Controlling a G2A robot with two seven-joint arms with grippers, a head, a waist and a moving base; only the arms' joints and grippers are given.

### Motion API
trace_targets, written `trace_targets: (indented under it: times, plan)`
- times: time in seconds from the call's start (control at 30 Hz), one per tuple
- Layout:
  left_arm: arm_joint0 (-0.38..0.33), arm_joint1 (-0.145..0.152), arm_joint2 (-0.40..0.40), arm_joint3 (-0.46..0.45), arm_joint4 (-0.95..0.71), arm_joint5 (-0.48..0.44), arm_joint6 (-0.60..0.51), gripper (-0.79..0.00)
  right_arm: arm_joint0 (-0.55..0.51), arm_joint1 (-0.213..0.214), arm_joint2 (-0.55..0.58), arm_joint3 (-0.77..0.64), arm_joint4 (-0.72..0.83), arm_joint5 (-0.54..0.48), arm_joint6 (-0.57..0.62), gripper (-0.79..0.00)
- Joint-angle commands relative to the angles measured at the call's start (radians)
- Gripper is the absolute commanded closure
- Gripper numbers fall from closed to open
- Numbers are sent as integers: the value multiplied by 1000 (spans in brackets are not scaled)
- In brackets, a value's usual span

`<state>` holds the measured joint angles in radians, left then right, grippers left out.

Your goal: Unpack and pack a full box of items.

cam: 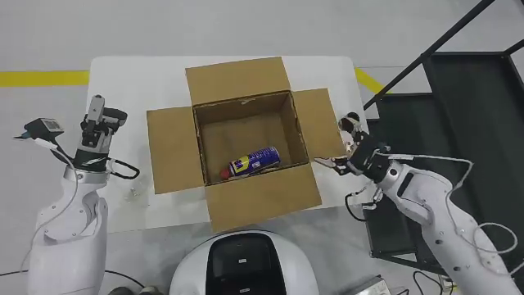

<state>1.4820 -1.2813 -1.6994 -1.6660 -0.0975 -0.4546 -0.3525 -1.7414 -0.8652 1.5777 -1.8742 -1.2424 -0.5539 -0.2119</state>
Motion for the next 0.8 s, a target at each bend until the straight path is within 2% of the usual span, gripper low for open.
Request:
trace_targets:
  times: [0.0, 0.2, 0.33, 0.43, 0.6, 0.7, 0.73, 0.77]
  plan:
    - [3, 4, -14, 10, 30, 25, -15, -785, -22, -1, 18, -8, -1, 15, -24, -785]
    - [-2, 19, -48, 78, 42, 95, -110, -785, -25, -1, 21, -10, -4, 15, -27, -785]
    - [-5, 35, -73, 114, -32, 211, -314, -785, -25, -1, 21, -10, -4, 15, -27, -785]
    - [-7, 47, -84, 126, -70, 242, -470, -785, -25, -1, 21, -10, -4, 15, -27, -785]
    - [-39, 62, -65, 161, -84, 230, -645, -785, -25, -1, 21, -10, -4, 15, -27, -785]
    - [-70, 68, -46, 188, -64, 208, -672, -785, -25, -1, 21, -10, -4, 15, -27, -785]
    - [-80, 69, -40, 195, -62, 202, -670, -474, -25, -1, 21, -10, -4, 15, -27, -785]
    - [-87, 69, -36, 200, -61, 199, -667, -222, -25, -1, 21, -10, -4, 15, -27, -785]
